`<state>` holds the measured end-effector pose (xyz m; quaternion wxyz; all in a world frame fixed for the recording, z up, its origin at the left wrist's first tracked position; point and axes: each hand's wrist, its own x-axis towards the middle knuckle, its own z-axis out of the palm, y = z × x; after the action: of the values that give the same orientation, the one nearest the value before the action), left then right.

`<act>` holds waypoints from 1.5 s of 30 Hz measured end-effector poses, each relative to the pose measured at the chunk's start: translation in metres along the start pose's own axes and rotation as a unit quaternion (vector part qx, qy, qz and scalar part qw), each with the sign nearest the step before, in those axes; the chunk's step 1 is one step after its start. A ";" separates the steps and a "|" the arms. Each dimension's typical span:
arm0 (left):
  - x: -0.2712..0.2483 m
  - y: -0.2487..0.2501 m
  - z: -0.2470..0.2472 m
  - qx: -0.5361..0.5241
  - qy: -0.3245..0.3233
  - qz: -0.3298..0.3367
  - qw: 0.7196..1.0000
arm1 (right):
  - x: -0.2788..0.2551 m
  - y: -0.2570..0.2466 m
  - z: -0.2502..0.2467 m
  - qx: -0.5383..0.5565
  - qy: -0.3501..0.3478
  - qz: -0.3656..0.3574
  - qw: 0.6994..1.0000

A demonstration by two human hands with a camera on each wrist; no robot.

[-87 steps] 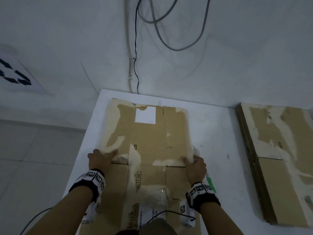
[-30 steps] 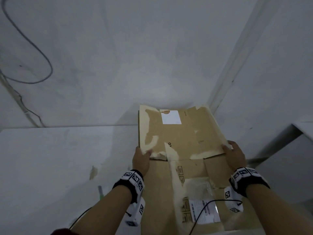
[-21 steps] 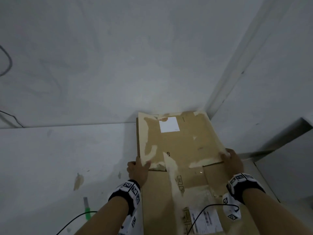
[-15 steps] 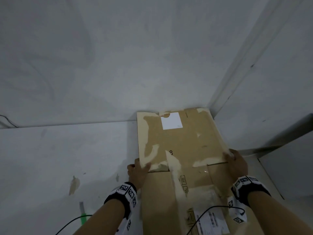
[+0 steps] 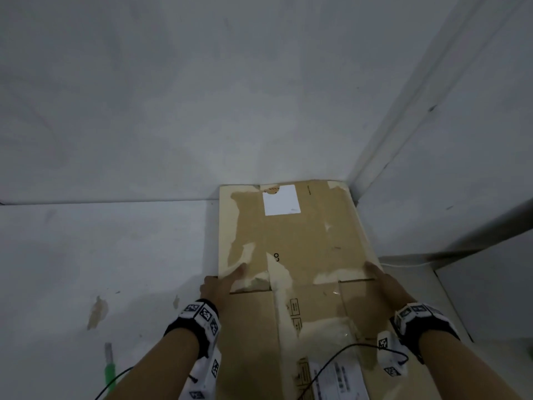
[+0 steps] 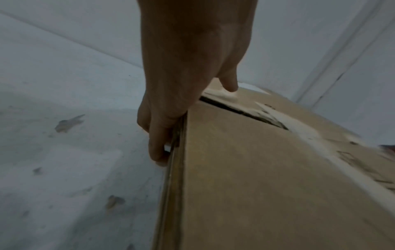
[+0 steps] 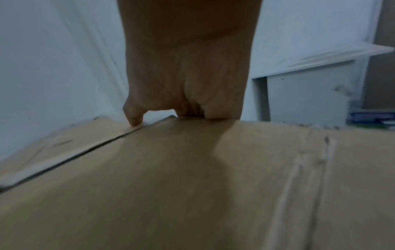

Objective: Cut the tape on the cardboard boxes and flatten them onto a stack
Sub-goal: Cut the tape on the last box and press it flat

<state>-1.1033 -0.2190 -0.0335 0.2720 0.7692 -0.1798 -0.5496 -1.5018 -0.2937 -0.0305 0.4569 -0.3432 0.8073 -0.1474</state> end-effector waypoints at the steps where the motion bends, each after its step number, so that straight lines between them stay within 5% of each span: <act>1: 0.001 0.000 -0.002 0.014 -0.010 0.000 1.000 | 0.001 0.000 0.001 0.007 -0.007 0.007 1.000; 9: 0.007 0.007 -0.020 0.035 -0.058 -0.041 0.997 | -0.006 0.008 0.000 -0.020 -0.047 -0.004 0.999; 15: 0.046 -0.050 -0.046 0.012 -0.131 -0.064 0.989 | -0.093 0.001 0.007 -0.018 -0.118 0.022 0.993; 18: -0.017 -0.036 -0.060 -0.020 -0.099 -0.038 0.994 | -0.105 0.017 0.003 -0.039 -0.168 0.066 0.983; 23: -0.031 -0.045 -0.063 -0.010 -0.050 0.004 0.999 | -0.105 0.019 0.020 0.046 -0.156 0.021 0.987; 27: -0.017 -0.056 -0.065 0.012 -0.090 0.004 0.996 | -0.052 0.049 0.023 0.064 -0.118 -0.002 0.991; 33: -0.044 -0.054 -0.067 0.002 -0.135 0.008 0.991 | -0.106 0.033 0.031 0.129 -0.195 -0.013 0.972; 40: -0.064 -0.057 -0.074 -0.070 -0.069 0.098 0.990 | -0.121 0.024 0.024 0.193 -0.217 -0.050 0.956; 45: -0.095 -0.027 -0.094 -0.135 -0.019 0.205 0.969 | -0.136 -0.023 0.009 0.181 -0.184 -0.166 0.952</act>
<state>-1.0468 -0.1223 0.0448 0.4762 0.6620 -0.2628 -0.5157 -1.4373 -0.2162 0.0639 0.6210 -0.4051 0.6006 -0.2992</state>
